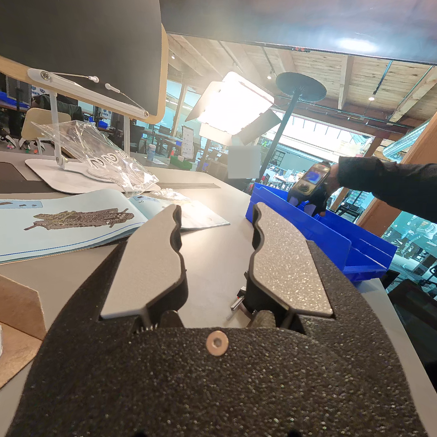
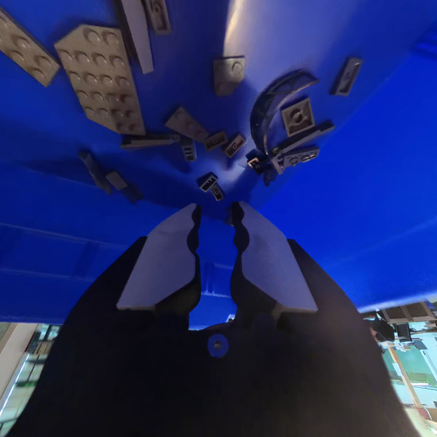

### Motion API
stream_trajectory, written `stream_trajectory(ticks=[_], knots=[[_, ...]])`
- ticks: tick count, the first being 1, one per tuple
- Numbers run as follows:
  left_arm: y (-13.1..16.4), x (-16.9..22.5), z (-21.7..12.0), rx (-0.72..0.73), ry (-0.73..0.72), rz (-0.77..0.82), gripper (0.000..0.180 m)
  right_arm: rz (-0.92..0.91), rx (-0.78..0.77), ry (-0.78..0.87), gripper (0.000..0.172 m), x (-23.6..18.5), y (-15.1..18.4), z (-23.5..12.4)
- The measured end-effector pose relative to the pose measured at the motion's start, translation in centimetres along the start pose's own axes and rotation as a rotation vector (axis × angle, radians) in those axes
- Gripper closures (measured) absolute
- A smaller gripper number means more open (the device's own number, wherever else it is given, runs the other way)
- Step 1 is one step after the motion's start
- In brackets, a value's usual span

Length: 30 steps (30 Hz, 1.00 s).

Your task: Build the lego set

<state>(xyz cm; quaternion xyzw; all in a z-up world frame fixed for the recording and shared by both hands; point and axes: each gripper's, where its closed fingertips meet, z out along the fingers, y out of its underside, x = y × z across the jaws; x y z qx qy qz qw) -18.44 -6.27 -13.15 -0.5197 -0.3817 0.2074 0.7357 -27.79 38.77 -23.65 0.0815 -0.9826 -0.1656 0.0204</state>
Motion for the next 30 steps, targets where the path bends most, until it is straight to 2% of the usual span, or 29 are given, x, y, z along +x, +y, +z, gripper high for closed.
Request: stream_trajectory(ticks=[5,12,15,19,21,24,27,30], knots=[[0.0,0.0,0.0,0.000,0.004,0.001,0.122,-0.050,-0.124,-0.008,0.146,0.4,0.8,2.4],[0.2,-0.1,0.2,-0.016,0.009,-0.011,0.122,-0.028,-0.131,-0.006,0.168,0.3,0.9,2.5],[0.1,-0.1,0.2,-0.013,0.009,-0.012,0.122,0.078,-0.042,-0.010,0.172,-0.1,0.8,1.5],[0.1,-0.1,0.2,-0.013,0.007,-0.011,0.122,0.281,0.259,0.036,0.172,-1.0,-1.4,-3.1],[0.2,-0.1,0.2,-0.018,0.005,-0.012,0.122,0.350,0.340,0.095,0.172,-1.6,-1.7,-5.0],[0.3,-0.1,0.4,-0.029,0.008,-0.018,0.122,0.415,0.268,0.198,0.169,-1.1,-0.2,-4.6],[0.5,-0.2,0.5,-0.041,0.011,-0.025,0.122,0.344,0.123,0.141,0.154,-1.9,0.6,-1.9],[0.4,-0.2,0.4,-0.032,0.010,-0.024,0.122,0.339,0.018,0.084,0.148,-1.9,0.9,-0.1]])
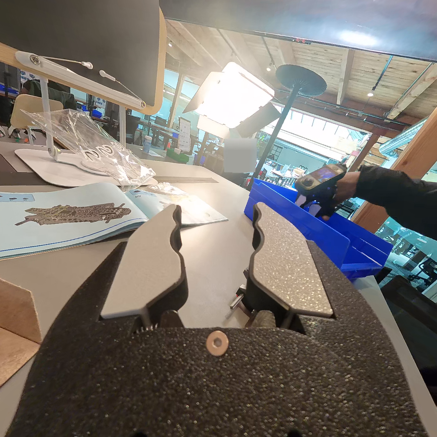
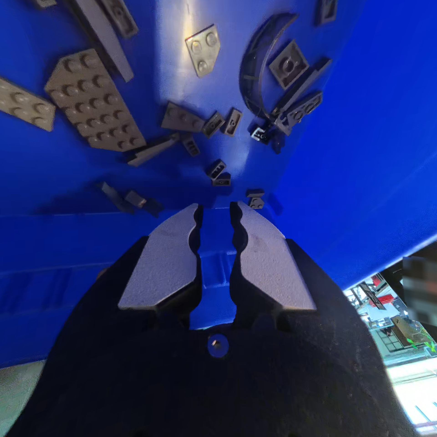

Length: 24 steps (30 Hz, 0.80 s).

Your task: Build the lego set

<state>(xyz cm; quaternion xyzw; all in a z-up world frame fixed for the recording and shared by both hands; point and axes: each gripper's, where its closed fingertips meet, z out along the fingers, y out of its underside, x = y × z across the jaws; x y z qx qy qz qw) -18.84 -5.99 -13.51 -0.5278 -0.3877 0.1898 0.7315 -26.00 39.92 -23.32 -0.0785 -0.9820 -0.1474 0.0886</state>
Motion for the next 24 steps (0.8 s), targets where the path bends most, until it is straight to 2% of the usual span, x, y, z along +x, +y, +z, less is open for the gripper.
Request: stream_trajectory(ticks=[8,14,18,19,24], knots=[[-0.2,0.1,-0.2,0.016,-0.004,0.006,0.122,0.058,-0.138,-0.095,0.131,0.4,0.2,2.2],[-0.2,0.0,-0.2,0.017,-0.008,0.005,0.122,0.015,-0.140,-0.094,0.158,0.5,-0.8,2.4],[-0.1,0.0,-0.1,0.009,-0.007,0.004,0.122,-0.010,-0.087,-0.102,0.158,0.6,-1.6,2.2],[-0.1,0.0,-0.1,0.008,-0.007,0.003,0.122,-0.007,-0.064,-0.106,0.170,0.6,-1.8,2.0],[-0.1,0.0,-0.1,0.009,-0.008,0.003,0.122,-0.002,-0.022,-0.085,0.172,2.0,-1.5,1.0]])
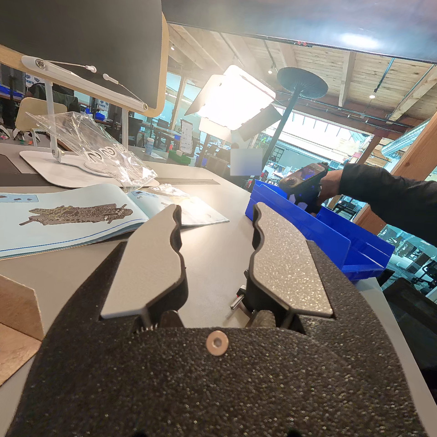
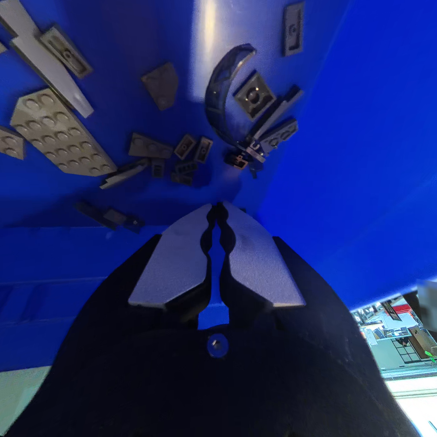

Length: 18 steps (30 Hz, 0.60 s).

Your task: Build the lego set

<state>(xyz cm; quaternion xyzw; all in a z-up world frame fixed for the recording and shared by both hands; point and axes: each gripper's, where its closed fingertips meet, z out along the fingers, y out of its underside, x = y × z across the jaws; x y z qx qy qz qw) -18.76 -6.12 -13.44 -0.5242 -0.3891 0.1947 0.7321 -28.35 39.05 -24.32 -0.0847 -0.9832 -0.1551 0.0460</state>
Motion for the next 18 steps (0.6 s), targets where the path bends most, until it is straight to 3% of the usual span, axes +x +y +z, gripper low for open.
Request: stream_trajectory(ticks=[6,10,14,18], knots=[[0.0,-0.1,0.0,-0.002,-0.002,-0.002,0.122,0.016,0.020,-0.004,0.170,0.7,0.4,-0.8],[0.0,-0.1,0.0,-0.001,-0.004,-0.003,0.122,0.050,0.117,-0.063,0.172,0.3,0.1,-1.8],[0.0,-0.1,0.1,-0.004,-0.005,-0.004,0.122,0.102,0.308,-0.126,0.172,-0.6,-0.8,-4.4],[0.1,-0.2,0.1,-0.008,-0.008,-0.005,0.122,0.114,0.633,-0.185,0.172,-2.8,-2.9,-9.1]])
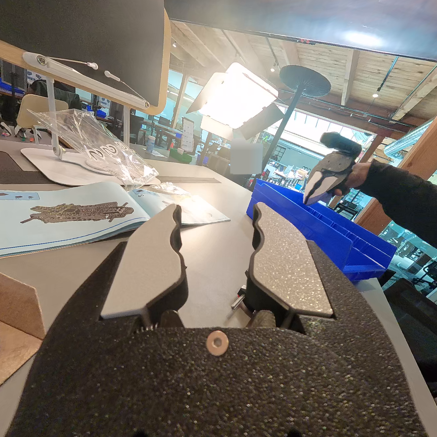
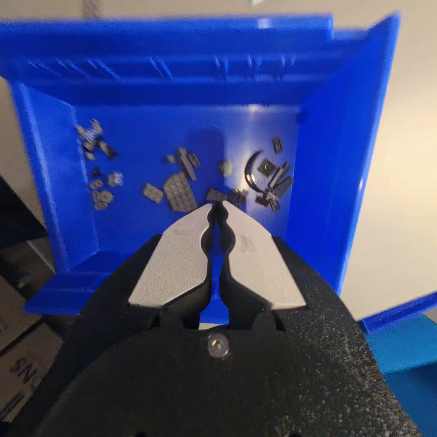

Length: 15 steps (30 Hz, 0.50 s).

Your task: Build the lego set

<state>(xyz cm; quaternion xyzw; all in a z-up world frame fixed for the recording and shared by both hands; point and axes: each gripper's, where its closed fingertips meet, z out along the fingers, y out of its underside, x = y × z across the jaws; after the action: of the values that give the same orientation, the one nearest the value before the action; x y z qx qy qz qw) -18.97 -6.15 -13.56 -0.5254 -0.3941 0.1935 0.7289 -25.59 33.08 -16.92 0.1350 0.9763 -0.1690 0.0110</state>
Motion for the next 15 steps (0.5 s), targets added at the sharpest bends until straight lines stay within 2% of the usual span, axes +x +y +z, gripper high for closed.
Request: stream_trajectory(ticks=[4,8,11,13,15], knots=[[0.0,0.0,0.1,-0.004,-0.002,0.000,0.122,-0.016,0.298,-0.079,0.172,-3.8,-3.6,-2.1],[0.0,0.0,0.0,0.000,-0.004,-0.001,0.122,-0.059,0.451,-0.110,0.172,-6.7,-5.2,-3.1],[-0.1,0.0,-0.1,0.006,-0.006,0.002,0.122,-0.048,0.381,0.010,0.171,-5.4,-4.1,-2.9],[-0.1,0.0,0.0,0.006,-0.007,0.003,0.122,-0.024,0.229,0.137,0.168,-2.9,-1.9,-2.4],[0.0,0.0,0.0,0.004,-0.008,0.005,0.122,-0.024,0.110,0.183,0.167,-1.5,0.0,-2.1]])
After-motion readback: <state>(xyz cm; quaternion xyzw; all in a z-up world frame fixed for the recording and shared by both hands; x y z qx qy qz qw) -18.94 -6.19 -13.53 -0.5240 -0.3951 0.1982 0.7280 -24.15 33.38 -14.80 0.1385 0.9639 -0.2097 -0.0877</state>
